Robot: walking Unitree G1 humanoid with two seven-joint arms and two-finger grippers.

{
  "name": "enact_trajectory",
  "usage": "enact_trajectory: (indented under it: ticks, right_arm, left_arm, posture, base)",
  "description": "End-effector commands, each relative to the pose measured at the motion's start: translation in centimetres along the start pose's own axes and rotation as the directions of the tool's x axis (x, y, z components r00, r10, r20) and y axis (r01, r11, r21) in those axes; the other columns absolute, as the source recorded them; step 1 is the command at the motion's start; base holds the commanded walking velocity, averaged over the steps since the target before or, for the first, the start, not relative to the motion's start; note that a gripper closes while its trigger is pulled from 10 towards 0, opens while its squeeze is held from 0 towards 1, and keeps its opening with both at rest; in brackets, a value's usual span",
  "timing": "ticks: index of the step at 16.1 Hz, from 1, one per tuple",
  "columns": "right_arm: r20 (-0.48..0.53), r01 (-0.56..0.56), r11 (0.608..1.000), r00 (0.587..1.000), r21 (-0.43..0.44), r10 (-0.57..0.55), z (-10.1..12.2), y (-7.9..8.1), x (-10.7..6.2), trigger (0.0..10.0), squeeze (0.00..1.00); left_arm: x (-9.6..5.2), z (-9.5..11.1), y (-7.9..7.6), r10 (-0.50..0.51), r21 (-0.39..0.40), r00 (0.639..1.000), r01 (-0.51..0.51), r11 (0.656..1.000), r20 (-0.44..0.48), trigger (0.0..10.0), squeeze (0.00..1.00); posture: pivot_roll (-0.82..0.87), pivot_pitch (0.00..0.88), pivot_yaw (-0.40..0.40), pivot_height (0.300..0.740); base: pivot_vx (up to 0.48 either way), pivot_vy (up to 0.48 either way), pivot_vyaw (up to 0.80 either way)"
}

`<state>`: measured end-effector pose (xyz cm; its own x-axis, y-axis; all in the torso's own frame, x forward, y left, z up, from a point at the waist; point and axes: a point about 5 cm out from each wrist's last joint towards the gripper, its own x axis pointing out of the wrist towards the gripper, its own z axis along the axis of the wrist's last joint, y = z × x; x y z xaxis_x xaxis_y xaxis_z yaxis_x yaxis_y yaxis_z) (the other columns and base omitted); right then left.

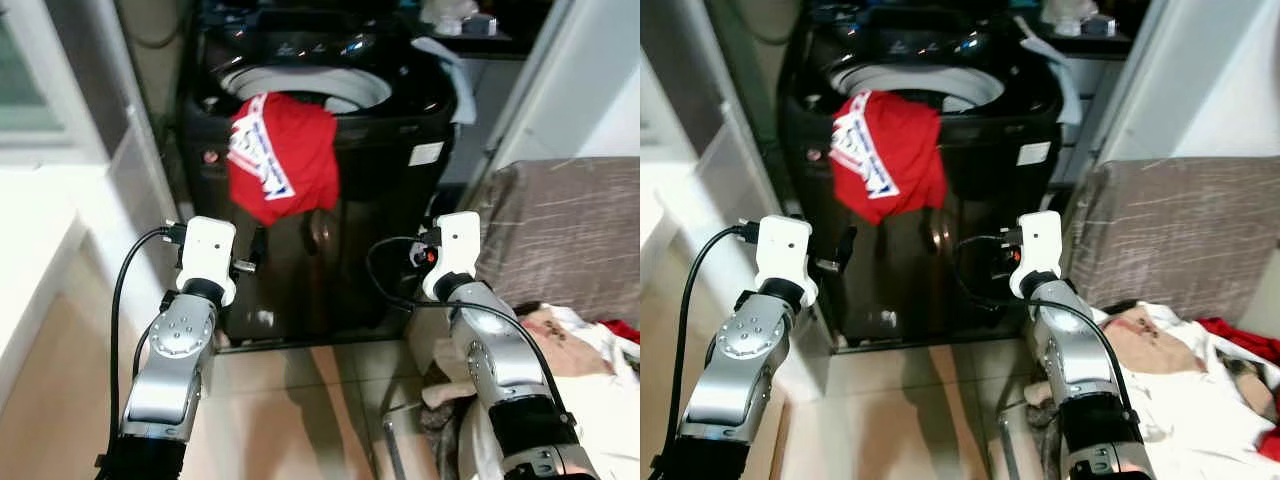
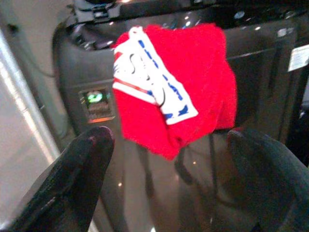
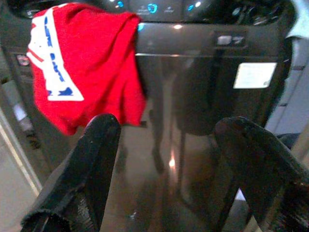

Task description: Clothes washing

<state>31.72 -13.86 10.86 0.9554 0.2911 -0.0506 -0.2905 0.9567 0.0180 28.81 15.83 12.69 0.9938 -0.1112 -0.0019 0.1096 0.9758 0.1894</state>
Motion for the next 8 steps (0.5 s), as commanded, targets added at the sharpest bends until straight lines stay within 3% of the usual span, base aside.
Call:
enact_trajectory:
  ticks: [1, 8]
  right_arm:
    - [0.018, -0.002, 1.000, 1.000, -0.018, 0.002, 0.56, -0.24, 0.27, 10.0, 0.00]
    - [0.013, -0.011, 1.000, 1.000, -0.025, 0.011, 0.54, -0.33, 0.33, 10.0, 0.00]
  left_arm:
    - [0.08, 0.45, -0.21, 0.004, -0.008, 1.000, -0.004, 1.000, 0.023, 10.0, 0.00]
    - [0.17, 0.93, -0.14, 0.024, -0.011, 0.998, -0.023, 1.000, 0.054, 10.0, 0.00]
  posture:
    - [-0.04, 0.000, -0.040, 0.740]
    - [-0.04, 0.000, -0.040, 0.740]
  base:
    - [0.442, 0.000, 0.00]
    - [0.438, 0.000, 0.00]
